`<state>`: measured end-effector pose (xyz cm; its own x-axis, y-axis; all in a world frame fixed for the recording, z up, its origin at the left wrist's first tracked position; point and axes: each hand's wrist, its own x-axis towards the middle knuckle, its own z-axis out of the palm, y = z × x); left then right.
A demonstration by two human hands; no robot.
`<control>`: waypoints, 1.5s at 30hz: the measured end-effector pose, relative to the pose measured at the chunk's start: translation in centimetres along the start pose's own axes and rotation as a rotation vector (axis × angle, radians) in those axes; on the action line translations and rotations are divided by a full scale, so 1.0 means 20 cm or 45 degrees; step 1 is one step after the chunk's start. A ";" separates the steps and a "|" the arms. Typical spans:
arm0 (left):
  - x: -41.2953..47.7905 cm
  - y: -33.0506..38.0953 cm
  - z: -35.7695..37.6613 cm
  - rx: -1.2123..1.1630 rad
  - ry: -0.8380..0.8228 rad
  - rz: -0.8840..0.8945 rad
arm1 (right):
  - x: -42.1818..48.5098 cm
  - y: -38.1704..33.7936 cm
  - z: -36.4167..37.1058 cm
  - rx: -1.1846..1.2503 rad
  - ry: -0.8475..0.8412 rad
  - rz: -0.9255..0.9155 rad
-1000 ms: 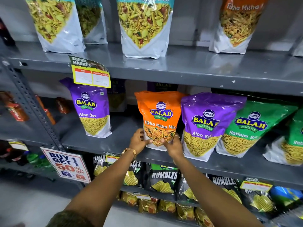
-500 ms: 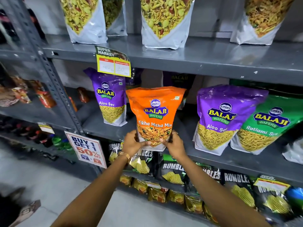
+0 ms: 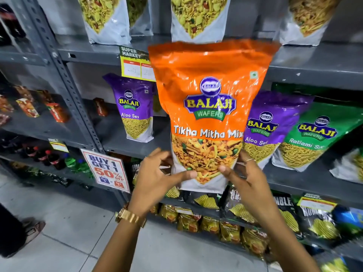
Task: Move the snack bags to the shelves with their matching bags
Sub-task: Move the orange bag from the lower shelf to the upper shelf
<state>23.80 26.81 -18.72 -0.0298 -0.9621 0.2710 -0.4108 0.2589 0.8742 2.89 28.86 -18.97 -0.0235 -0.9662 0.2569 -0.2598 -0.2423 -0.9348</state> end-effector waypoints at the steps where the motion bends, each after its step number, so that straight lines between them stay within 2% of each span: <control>1: 0.00 0.07 -0.01 -0.012 -0.001 0.045 | -0.01 -0.07 -0.03 0.016 0.025 -0.031; 8: 0.20 0.51 -0.04 -0.041 -0.011 0.409 | 0.05 -0.45 -0.29 0.029 0.198 -0.308; 13: 0.46 0.84 0.06 -0.119 -0.102 0.616 | 0.25 -0.67 -0.56 0.022 0.305 -0.508; 17: 0.64 1.05 0.21 0.028 -0.028 0.710 | 0.46 -0.74 -0.77 0.009 0.390 -0.552; 23: 0.96 1.16 0.52 0.230 -0.091 0.698 | 0.78 -0.61 -1.07 0.029 0.473 -0.433; 31: 1.20 1.16 0.81 0.206 -0.279 0.609 | 1.00 -0.40 -1.23 0.057 0.566 -0.257; 39: 1.36 1.17 0.96 0.259 -0.385 0.504 | 1.18 -0.33 -1.27 -0.061 0.669 -0.261; 45: 1.39 1.14 0.96 0.313 -0.412 0.556 | 1.20 -0.31 -1.29 -0.004 0.680 -0.217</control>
<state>-3.97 4.33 1.05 -0.5036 -0.7581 0.4143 -0.4960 0.6463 0.5799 -20.89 9.35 -0.73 -0.4662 -0.7342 0.4937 -0.3058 -0.3899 -0.8686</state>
